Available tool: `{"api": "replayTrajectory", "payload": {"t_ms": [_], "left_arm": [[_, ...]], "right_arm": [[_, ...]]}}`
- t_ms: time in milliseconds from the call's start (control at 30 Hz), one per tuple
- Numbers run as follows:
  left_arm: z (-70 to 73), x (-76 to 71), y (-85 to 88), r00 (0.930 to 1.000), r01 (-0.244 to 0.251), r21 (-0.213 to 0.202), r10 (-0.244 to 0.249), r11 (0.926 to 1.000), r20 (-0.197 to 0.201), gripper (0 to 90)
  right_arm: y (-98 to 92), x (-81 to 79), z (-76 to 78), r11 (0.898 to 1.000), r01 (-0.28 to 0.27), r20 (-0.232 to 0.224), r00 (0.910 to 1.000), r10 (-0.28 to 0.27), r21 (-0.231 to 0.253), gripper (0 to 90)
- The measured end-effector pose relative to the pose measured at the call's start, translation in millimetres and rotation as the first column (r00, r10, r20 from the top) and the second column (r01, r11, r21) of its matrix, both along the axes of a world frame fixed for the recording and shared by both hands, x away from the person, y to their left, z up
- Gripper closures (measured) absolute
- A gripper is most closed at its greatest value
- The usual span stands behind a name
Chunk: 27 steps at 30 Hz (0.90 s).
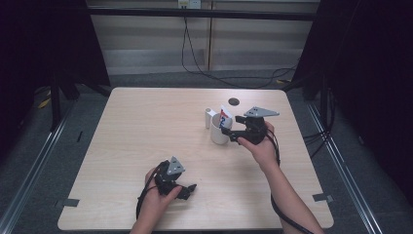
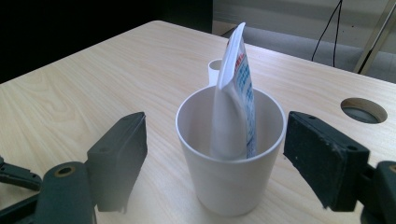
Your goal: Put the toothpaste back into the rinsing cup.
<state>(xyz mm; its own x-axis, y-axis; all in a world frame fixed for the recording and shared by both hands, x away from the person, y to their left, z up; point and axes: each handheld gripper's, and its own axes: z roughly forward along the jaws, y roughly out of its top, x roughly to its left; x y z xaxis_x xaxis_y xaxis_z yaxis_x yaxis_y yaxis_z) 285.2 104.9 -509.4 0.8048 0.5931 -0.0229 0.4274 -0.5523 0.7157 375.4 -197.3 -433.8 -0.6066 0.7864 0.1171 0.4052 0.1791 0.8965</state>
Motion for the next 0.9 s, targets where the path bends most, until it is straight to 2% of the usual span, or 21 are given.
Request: {"api": "replayTrajectory", "payload": {"t_ms": [467,900], "left_arm": [[-0.1,0.1,-0.1,1.0,0.0,-0.001,0.0,1.0,0.001,9.4],[0.1,0.0,0.0,1.0,-0.002,0.001,0.002,1.0,0.002,9.3]], "right_arm": [[-6.3,-14.2,0.9,0.999,-0.043,-0.027,0.9987,0.043,-0.008,19.7],[-13.2,-24.3,-7.3,0.998,-0.063,-0.06,0.9962,0.062,-0.017,18.1]]}}
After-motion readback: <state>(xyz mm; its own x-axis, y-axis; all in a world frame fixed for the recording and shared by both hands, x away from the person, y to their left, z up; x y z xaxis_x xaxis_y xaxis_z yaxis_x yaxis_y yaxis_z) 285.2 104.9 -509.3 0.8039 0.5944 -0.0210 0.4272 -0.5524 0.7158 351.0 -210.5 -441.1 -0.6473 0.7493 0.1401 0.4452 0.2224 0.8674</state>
